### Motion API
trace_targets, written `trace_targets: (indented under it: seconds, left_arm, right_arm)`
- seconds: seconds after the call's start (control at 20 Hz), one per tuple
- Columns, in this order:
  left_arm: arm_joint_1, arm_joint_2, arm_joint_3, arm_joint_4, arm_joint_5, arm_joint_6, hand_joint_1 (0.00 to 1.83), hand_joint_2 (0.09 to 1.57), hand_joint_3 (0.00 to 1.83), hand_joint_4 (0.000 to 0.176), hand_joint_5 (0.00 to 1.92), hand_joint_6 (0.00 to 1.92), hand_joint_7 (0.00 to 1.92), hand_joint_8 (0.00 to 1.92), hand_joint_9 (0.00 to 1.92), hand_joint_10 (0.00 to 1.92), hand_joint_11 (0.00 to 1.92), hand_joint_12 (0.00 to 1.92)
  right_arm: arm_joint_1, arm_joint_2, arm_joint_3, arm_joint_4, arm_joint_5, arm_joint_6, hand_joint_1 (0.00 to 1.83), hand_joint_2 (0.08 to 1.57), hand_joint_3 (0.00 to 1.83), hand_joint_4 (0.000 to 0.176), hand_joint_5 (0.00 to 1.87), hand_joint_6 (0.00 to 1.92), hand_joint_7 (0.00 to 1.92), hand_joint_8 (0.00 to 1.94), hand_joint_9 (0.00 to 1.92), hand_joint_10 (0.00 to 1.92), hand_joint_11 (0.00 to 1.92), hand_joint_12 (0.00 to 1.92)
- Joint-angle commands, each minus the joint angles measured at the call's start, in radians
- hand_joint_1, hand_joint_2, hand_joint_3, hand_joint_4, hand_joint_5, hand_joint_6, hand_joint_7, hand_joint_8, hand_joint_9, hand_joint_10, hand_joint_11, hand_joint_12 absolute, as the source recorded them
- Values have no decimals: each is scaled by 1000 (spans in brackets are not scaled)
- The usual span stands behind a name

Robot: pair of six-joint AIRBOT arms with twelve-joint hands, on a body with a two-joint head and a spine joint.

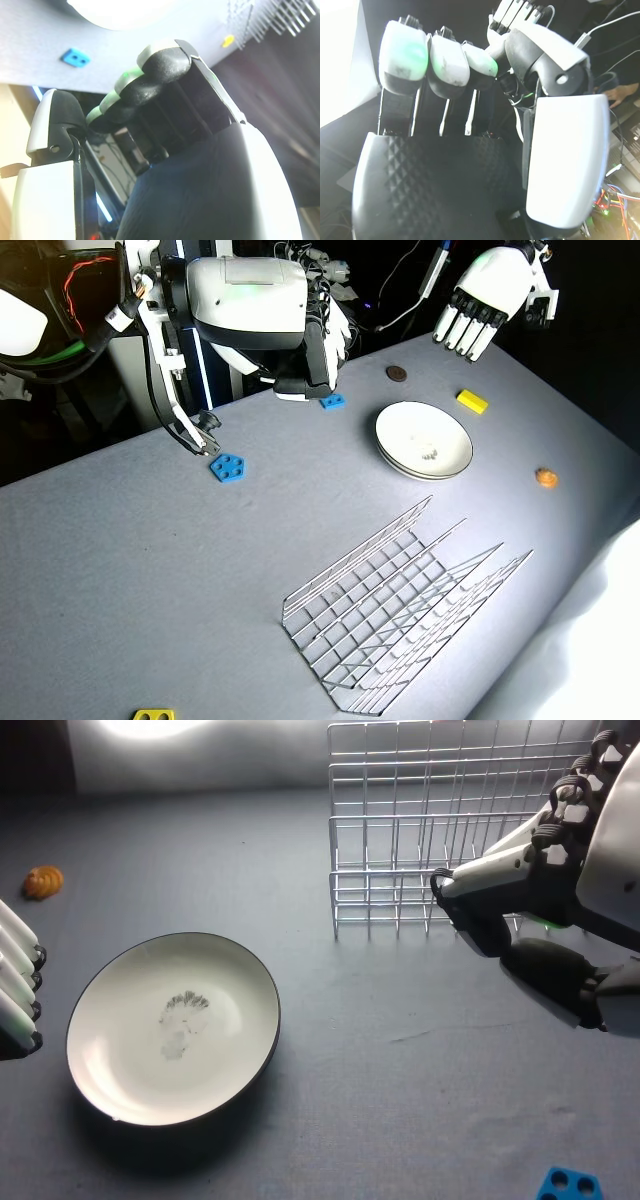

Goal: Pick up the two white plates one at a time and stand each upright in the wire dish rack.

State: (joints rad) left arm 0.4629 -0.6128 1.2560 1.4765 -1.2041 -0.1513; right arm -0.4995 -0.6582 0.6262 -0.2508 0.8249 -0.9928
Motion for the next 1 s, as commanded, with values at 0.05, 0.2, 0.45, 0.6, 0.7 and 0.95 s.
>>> trace_targets:
  seconds: [0.05, 0.2, 0.45, 0.6, 0.7, 0.95]
  left_arm:
    - [-16, 3, 2, -79, -62, 1, 0, 1102, 67, 0, 0, 0, 0, 0, 0, 0, 0, 0]
    - [-34, -3, 1, -78, -62, -7, 0, 1098, 7, 0, 0, 0, 0, 0, 0, 0, 0, 0]
    - [-142, -21, 3, 51, -54, -99, 0, 1120, 15, 0, 0, 0, 0, 0, 0, 0, 0, 0]
    - [-187, -30, 8, 108, -49, -100, 0, 1114, 11, 0, 0, 0, 0, 0, 0, 0, 0, 0]
    - [-195, -33, 8, 140, -47, -103, 0, 1114, 10, 0, 0, 0, 0, 0, 0, 0, 0, 0]
    - [-121, -45, 9, 144, -27, -70, 0, 1098, 2, 0, 0, 0, 0, 0, 0, 0, 0, 0]
  right_arm:
    - [13, 2, -3, 13, 111, -7, 48, 1153, 21, 0, 0, 0, 0, 0, 0, 0, 0, 0]
    - [15, 2, -3, 9, 107, -8, 63, 1171, 12, 0, 17, 6, 0, 0, 0, 0, 0, 0]
    - [16, -1, -3, -30, 82, -47, 61, 1171, 4, 0, 18, 6, 0, 0, 0, 0, 0, 0]
    - [16, -9, -3, -29, 88, -74, 4, 1167, 2, 0, 3, 0, 0, 0, 0, 0, 0, 0]
    - [14, -18, -2, -9, 166, -84, 0, 1160, 0, 0, 10, 4, 0, 0, 0, 0, 0, 0]
    - [-1, -27, 1, 92, 249, 8, 5, 1172, 3, 0, 4, 1, 0, 0, 0, 0, 0, 0]
